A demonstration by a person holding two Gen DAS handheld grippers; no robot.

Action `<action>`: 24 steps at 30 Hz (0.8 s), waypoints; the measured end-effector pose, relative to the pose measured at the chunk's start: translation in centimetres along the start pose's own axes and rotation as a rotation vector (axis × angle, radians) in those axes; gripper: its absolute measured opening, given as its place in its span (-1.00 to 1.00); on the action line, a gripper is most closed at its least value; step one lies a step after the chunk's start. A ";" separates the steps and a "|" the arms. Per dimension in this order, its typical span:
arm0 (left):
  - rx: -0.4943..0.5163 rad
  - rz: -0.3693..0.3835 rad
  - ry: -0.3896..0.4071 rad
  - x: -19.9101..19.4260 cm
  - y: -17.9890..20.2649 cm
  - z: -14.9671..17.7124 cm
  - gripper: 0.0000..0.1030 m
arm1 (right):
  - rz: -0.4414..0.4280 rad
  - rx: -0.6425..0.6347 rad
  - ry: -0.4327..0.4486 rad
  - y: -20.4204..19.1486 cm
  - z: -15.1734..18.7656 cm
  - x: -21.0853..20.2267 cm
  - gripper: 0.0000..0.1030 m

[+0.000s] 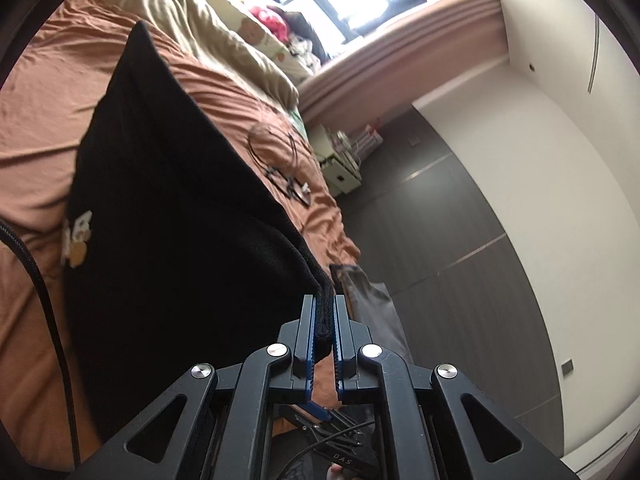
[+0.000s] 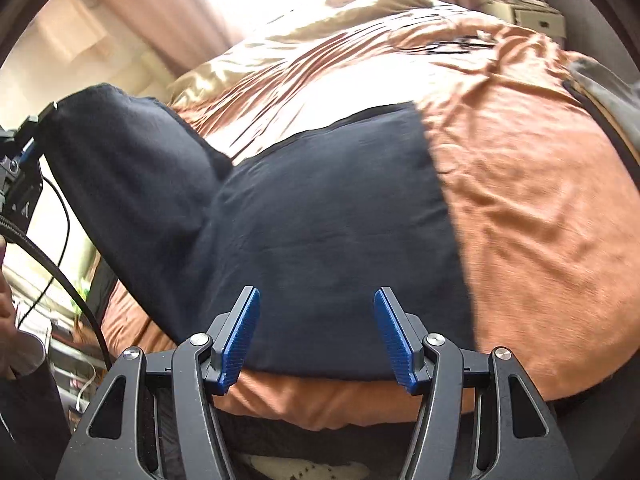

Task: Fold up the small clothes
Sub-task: 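Lay the folded t-shirt down and open both tools, then press the folded t-shirt flat with the right tool closing on its edge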

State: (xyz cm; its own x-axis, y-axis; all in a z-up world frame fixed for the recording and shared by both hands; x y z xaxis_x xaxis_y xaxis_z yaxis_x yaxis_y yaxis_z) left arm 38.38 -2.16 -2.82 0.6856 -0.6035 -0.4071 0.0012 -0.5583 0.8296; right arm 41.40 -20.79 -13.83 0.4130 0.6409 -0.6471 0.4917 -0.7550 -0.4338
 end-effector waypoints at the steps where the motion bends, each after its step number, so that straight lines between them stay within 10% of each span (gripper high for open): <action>1: 0.001 0.001 -0.023 1.3 0.2 0.6 -0.86 | 0.006 0.015 0.003 0.9 0.6 -0.9 0.12; 9: 0.022 -0.067 -0.163 7.9 -1.3 4.6 -0.04 | 0.031 0.084 -0.006 4.4 3.7 -4.7 0.12; 24: -0.049 -0.294 -0.109 4.7 -10.9 3.9 -0.04 | -0.066 0.111 -0.066 1.7 7.5 -4.9 0.12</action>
State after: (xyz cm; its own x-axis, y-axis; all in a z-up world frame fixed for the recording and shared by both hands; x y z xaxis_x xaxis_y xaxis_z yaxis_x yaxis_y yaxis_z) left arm 38.76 -1.10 -15.27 0.5689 -0.4792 -0.6684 0.2247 -0.6912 0.6868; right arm 34.49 -26.26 -16.14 0.3294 0.6819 -0.6531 0.4267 -0.7245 -0.5413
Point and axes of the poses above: each gripper's, at about its wrist camera, not at the fingertips, and x roughly the way its jaws point, y to its right, z to its underside, the point moved 9 cm from there along x, roughly the way its jaws point, and after that the axes turned 5 degrees about -x, right-handed, at the moved point
